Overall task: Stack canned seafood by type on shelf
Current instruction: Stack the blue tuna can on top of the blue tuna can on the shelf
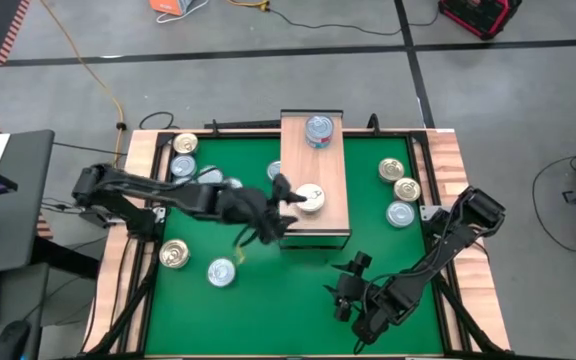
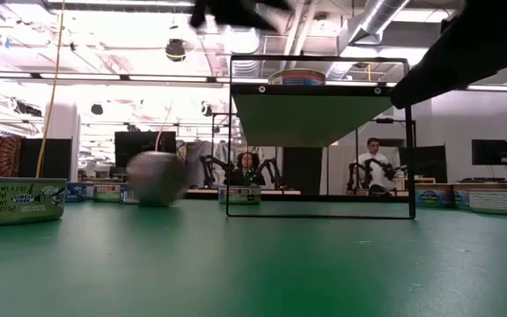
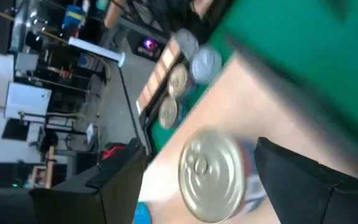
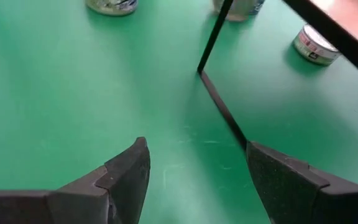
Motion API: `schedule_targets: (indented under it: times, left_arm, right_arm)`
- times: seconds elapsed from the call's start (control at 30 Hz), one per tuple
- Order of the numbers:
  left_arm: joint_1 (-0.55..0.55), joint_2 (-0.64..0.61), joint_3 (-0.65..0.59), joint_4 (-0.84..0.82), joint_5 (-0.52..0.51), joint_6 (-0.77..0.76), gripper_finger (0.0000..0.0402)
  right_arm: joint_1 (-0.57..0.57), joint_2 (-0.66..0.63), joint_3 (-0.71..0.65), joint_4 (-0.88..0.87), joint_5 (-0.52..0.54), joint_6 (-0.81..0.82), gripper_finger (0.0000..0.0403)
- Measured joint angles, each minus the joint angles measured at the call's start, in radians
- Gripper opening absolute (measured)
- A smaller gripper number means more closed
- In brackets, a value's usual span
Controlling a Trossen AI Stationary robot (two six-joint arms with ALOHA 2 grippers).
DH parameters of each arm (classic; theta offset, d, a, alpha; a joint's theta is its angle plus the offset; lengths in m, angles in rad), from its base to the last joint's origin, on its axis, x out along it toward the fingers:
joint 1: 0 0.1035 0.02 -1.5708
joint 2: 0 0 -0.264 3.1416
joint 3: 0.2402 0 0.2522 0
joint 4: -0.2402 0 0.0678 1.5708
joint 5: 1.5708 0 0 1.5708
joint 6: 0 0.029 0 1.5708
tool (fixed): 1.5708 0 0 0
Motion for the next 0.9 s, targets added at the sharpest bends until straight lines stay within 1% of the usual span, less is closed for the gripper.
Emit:
schedule_targets:
  times: [0.07, 0.13, 0.2, 0.37, 0.6, 0.73, 0.8, 0.9]
  left_arm:
    - [-0.04, -0.043, 0.049, -0.099, -0.026, -0.124, 0.0281]
    - [-0.061, -0.08, 0.07, -0.189, -0.037, -0.264, 0.0274]
    - [-0.072, -0.112, 0.069, -0.277, -0.055, -0.386, 0.0266]
    - [-0.082, -0.146, 0.067, -0.558, -0.052, -0.692, 0.0243]
    - [-0.124, -0.143, -0.017, -0.924, -0.047, -1.024, 0.0216]
    - [-0.131, -0.144, -0.078, -1.023, -0.076, -1.186, 0.0211]
    - [-0.131, -0.147, -0.107, -1.031, -0.079, -1.217, 0.0211]
    - [-0.113, -0.17, -0.165, -1.004, -0.082, -1.216, 0.0217]
  right_arm:
    - [0.008, 0.0, 0.0, -0.002, 0.0, 0.0, 0.0292]
    - [0.009, 0.0, 0.0, -0.003, 0.0, 0.0, 0.0292]
    - [0.005, 0.0, 0.0, 0.0, 0.0, 0.001, 0.0292]
    - [0.004, 0.0, 0.0, 0.011, 0.0, 0.011, 0.0292]
    - [0.003, 0.0, 0.0, 0.024, 0.0, 0.011, 0.0292]
    - [-0.003, 0.0, 0.0, 0.026, -0.001, 0.011, 0.0292]
    - [-0.004, 0.0, 0.0, 0.027, -0.001, 0.011, 0.0292]
    - [-0.002, 0.0, 0.0, 0.035, -0.001, 0.011, 0.0292]
